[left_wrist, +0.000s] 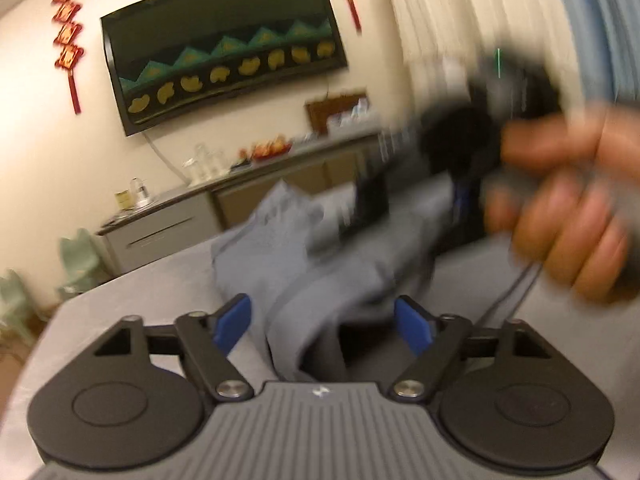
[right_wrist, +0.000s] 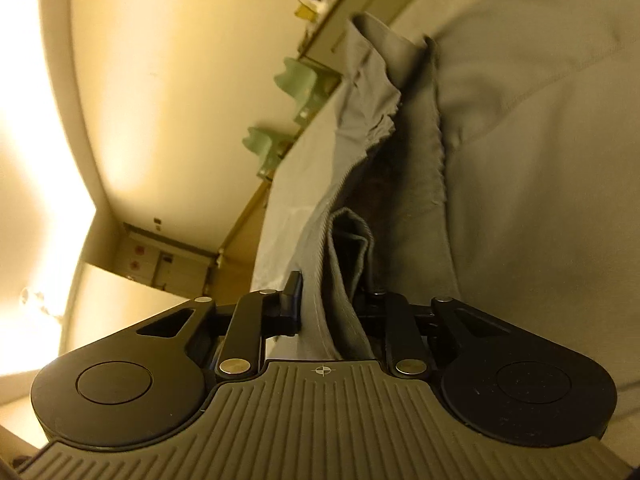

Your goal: Fold clothes

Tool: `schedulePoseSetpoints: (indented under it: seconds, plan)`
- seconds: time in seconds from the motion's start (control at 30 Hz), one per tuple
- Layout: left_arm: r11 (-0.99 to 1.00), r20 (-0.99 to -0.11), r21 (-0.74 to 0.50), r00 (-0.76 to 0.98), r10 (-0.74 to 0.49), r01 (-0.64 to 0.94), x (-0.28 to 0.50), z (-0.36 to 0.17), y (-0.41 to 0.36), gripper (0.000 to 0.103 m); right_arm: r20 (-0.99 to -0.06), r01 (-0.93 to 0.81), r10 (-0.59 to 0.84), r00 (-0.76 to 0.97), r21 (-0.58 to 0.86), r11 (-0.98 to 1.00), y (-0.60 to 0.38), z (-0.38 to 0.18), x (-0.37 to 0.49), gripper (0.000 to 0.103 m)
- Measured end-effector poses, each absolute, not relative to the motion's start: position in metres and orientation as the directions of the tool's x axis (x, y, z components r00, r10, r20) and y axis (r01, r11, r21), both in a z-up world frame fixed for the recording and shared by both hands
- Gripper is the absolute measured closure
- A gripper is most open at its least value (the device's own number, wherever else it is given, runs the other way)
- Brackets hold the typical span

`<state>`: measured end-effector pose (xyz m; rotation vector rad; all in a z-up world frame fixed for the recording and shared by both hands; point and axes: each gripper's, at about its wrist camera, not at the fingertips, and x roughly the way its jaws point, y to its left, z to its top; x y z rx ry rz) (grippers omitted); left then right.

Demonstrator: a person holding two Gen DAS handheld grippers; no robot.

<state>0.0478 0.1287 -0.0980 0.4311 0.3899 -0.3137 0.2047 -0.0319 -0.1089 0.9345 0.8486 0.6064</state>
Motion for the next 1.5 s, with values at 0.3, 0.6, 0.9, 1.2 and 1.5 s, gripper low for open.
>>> schedulePoseSetpoints:
  seconds: [0.3,0.6,0.9,1.2,1.5]
  plan:
    - [0.756,-0.462,0.513,0.873,-0.156,0.407,0.026,-0.129,0.095,0.09,-0.501,-0.062,0.603,0.621,0.736,0.674,-0.05,-0.102,0.165,0.093]
    - [0.749,-0.547,0.384,0.786,-0.288,0.541,0.028,-0.125,0.118,0.074,-0.51,-0.006,0.59,0.626,0.754,0.657,-0.061,-0.151,0.166,0.092]
    - [0.825,-0.44,0.011,0.744,-0.503,0.564,0.078,-0.057,0.199,0.056,-0.509,-0.023,0.528,0.68,0.705,0.709,-0.073,-0.136,0.139,0.092]
    - [0.904,-0.588,0.022,0.736,-0.335,0.428,0.241,-0.086,0.135,0.058,-0.548,-0.002,0.474,0.689,0.653,0.757,-0.061,-0.153,0.147,0.09]
    - [0.919,-0.701,0.113,0.686,-0.195,0.377,0.31,-0.132,0.088,0.057,-0.545,-0.048,0.425,0.723,0.573,0.818,-0.052,-0.158,0.136,0.091]
